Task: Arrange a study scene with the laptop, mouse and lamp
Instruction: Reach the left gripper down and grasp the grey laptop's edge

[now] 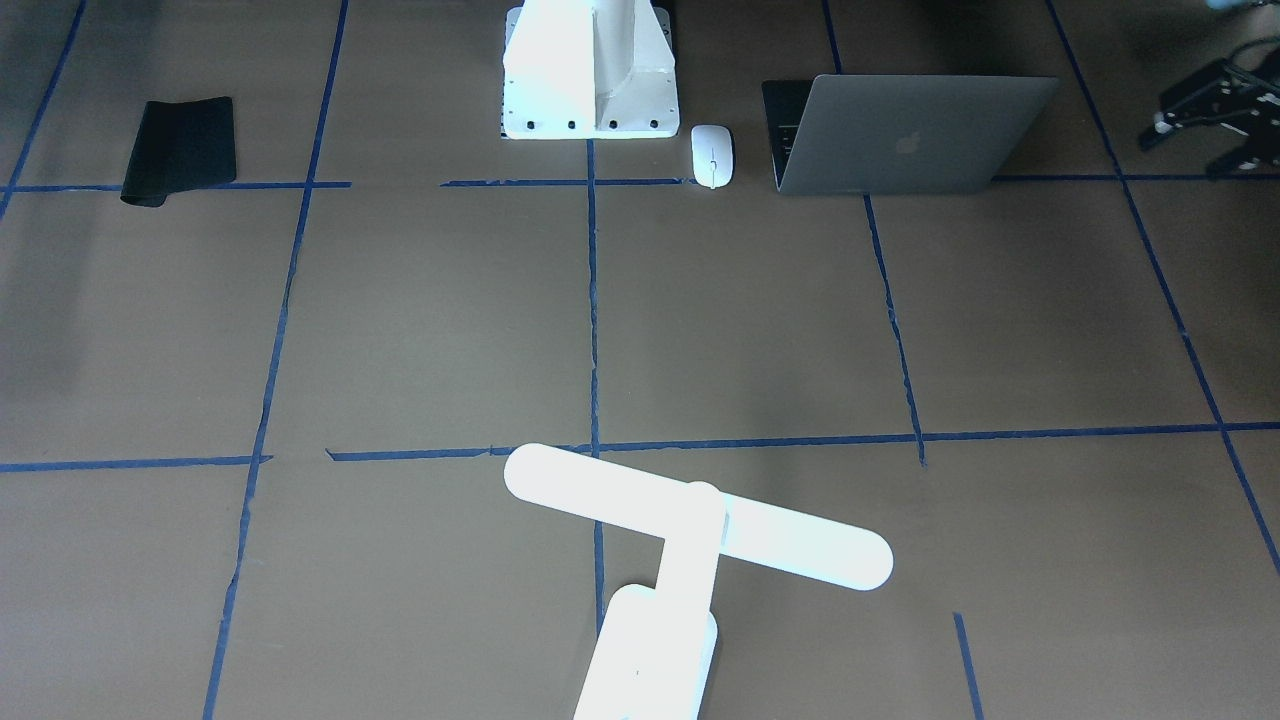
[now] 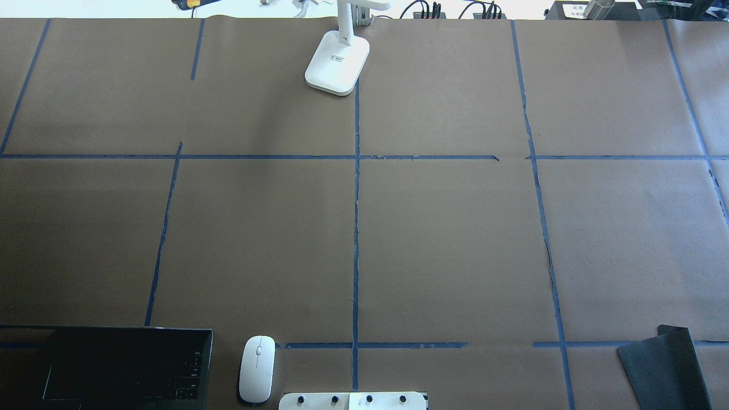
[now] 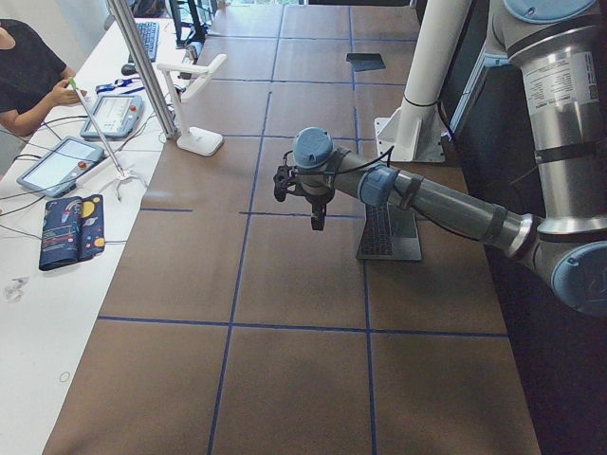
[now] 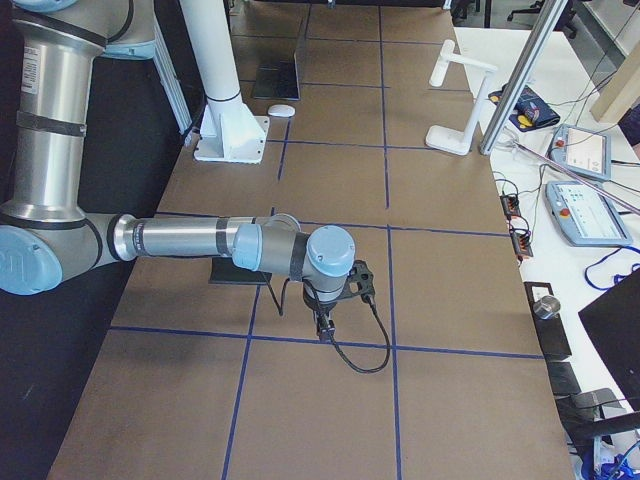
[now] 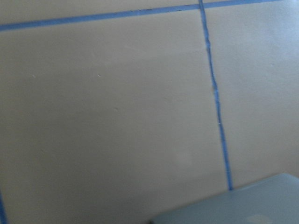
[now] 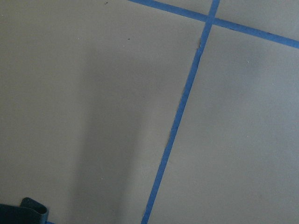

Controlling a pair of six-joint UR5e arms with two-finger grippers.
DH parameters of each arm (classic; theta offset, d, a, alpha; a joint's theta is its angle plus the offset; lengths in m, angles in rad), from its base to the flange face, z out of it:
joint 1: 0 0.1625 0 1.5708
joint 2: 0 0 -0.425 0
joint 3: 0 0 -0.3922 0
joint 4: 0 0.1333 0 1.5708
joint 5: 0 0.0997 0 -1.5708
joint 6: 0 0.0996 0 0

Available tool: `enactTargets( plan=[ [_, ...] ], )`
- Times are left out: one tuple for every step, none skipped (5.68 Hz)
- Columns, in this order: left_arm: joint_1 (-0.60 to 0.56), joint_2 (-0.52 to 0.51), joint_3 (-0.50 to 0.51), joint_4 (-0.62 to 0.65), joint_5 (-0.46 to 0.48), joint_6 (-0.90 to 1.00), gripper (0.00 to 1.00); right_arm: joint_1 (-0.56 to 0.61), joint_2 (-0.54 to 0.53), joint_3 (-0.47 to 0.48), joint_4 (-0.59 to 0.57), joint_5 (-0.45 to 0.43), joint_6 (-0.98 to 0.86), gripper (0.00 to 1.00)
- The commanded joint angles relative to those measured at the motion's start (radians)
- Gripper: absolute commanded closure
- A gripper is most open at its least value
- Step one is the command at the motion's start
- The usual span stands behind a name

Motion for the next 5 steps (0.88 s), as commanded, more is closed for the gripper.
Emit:
enactTargets(
  plan=[
    [0.177, 0.001, -0.105, -0.003, 0.085, -0.473, 0.00, 0.000, 0.002, 0.000, 0.002, 0.002, -0.002, 0.00],
    [0.249, 0.001, -0.133, -0.035, 0.097, -0.753, 0.01, 0.000, 0.002, 0.002, 0.002, 0.002, -0.002, 0.00],
    [0.283, 0.004, -0.138, -0.125, 0.108, -0.994, 0.01, 0.000, 0.002, 0.002, 0.002, 0.016, -0.003, 0.00],
    [0.409, 0.004, -0.147, -0.183, 0.255, -1.323, 0.01, 0.002, 0.003, 0.008, 0.003, 0.017, -0.003, 0.00],
    [0.547, 0.003, -0.159, -0.204, 0.416, -1.565, 0.01, 0.000, 0.008, 0.017, 0.024, 0.017, 0.001, 0.00]
  ],
)
